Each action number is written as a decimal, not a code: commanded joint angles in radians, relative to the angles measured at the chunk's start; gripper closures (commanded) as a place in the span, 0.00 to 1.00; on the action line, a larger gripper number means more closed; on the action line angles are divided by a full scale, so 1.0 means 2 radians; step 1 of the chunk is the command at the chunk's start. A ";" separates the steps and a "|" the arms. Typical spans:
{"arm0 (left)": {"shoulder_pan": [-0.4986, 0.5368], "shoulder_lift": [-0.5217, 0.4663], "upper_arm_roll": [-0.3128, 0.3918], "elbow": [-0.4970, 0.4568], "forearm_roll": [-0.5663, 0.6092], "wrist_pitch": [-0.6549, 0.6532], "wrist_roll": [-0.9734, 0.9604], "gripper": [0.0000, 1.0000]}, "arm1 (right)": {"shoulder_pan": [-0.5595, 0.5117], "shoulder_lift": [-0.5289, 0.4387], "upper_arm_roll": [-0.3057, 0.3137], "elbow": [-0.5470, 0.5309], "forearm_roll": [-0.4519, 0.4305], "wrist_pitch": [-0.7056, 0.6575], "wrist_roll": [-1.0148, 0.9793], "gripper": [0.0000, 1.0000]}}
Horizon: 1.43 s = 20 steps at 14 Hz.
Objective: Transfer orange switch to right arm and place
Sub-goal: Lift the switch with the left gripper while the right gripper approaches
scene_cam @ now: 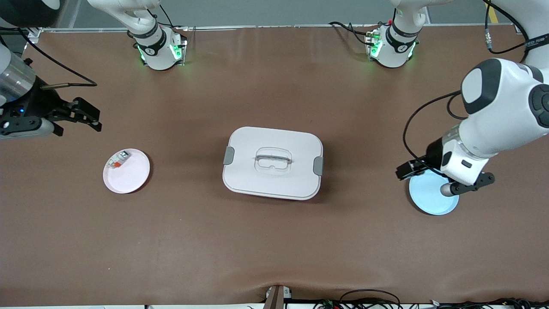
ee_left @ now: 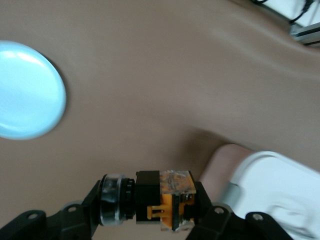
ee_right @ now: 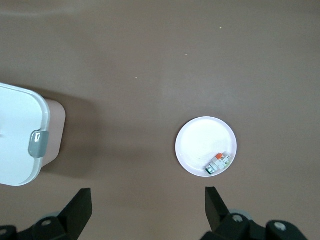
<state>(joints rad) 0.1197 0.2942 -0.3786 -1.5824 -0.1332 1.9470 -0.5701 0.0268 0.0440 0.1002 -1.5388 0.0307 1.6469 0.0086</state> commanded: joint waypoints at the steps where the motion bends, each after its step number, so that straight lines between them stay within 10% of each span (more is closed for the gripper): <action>1: 0.002 0.003 -0.031 0.014 -0.022 -0.012 -0.089 1.00 | 0.016 0.001 -0.002 0.006 0.041 -0.004 0.019 0.00; 8: -0.003 0.009 -0.072 0.029 -0.100 -0.006 -0.255 1.00 | 0.074 -0.004 -0.001 -0.027 0.146 0.028 0.176 0.00; 20: -0.061 0.029 -0.077 0.041 -0.170 0.050 -0.412 1.00 | 0.204 -0.034 -0.001 -0.176 0.292 0.315 0.317 0.00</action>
<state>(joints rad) 0.0121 0.3374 -0.5256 -1.5263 -0.4364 2.0215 -1.3416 0.4021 0.0059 0.1081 -1.8439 0.5791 2.2186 0.6156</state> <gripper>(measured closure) 0.273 0.000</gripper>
